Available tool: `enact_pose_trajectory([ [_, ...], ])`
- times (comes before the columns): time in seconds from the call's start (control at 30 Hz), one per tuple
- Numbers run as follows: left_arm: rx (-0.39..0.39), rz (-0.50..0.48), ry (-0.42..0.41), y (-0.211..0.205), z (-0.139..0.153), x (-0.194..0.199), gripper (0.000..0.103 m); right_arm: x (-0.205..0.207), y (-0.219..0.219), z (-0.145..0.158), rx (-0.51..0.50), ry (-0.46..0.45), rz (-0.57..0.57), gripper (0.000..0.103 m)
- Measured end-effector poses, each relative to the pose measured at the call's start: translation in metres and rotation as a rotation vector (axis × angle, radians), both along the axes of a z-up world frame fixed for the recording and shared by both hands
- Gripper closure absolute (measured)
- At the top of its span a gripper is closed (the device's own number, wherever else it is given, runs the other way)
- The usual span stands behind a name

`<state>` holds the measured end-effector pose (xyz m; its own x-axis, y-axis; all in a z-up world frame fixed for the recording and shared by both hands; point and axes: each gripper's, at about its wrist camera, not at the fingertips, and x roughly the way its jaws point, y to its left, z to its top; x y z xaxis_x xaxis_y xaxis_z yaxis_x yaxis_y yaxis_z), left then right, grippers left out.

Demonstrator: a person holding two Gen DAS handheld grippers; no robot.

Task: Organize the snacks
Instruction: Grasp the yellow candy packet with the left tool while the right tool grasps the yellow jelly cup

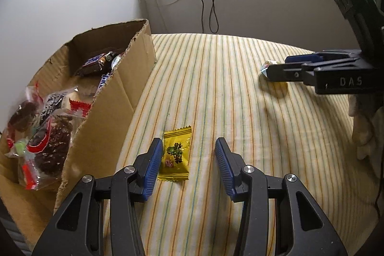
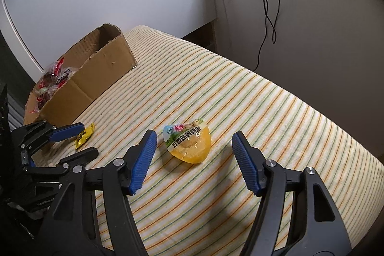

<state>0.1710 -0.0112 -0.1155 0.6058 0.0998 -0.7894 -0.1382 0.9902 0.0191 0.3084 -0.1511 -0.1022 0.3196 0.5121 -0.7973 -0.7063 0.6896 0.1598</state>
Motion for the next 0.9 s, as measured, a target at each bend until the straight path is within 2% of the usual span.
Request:
enact_pose_trajectory([
  [0.13, -0.049, -0.006, 0.004, 0.006, -0.001, 0.0, 0.063, -0.001, 0.006, -0.003, -0.027, -0.013, 0.009, 0.036],
  [0.2, -0.056, -0.012, 0.002, 0.007, 0.0, -0.002, 0.068, -0.002, 0.008, -0.006, -0.039, -0.015, 0.015, 0.04],
  [0.27, -0.071, -0.021, 0.003, 0.006, 0.001, -0.003, 0.08, -0.002, 0.01, -0.007, -0.046, -0.017, 0.016, 0.041],
  [0.33, -0.066, -0.031, 0.002, 0.004, 0.001, -0.004, 0.082, -0.001, 0.009, -0.007, -0.044, -0.016, 0.014, 0.041],
  [0.5, -0.075, -0.036, -0.009, 0.001, 0.001, -0.007, 0.082, -0.001, 0.009, -0.008, -0.043, -0.014, 0.014, 0.041],
  [0.53, -0.065, -0.033, -0.009, 0.0, 0.001, -0.008, 0.079, -0.001, 0.009, -0.008, -0.043, -0.014, 0.013, 0.041],
  [0.57, -0.06, -0.033, -0.006, -0.001, 0.001, -0.009, 0.071, -0.001, 0.009, -0.008, -0.043, -0.015, 0.013, 0.041],
  [0.67, -0.049, -0.035, 0.002, -0.001, 0.0, -0.011, 0.055, -0.002, 0.008, -0.008, -0.042, -0.015, 0.013, 0.041],
  [0.73, -0.075, -0.026, 0.011, 0.003, -0.001, -0.007, 0.054, -0.001, 0.008, -0.008, -0.043, -0.017, 0.011, 0.044],
  [0.8, -0.093, -0.028, 0.011, 0.006, -0.002, -0.008, 0.054, -0.001, 0.008, -0.008, -0.043, -0.018, 0.005, 0.053],
  [0.83, -0.092, -0.029, 0.011, 0.005, -0.001, -0.009, 0.054, -0.001, 0.007, -0.008, -0.044, -0.018, 0.004, 0.054],
  [0.9, -0.088, -0.048, 0.008, 0.004, -0.001, -0.009, 0.063, -0.002, 0.008, -0.008, -0.051, -0.023, 0.001, 0.059],
])
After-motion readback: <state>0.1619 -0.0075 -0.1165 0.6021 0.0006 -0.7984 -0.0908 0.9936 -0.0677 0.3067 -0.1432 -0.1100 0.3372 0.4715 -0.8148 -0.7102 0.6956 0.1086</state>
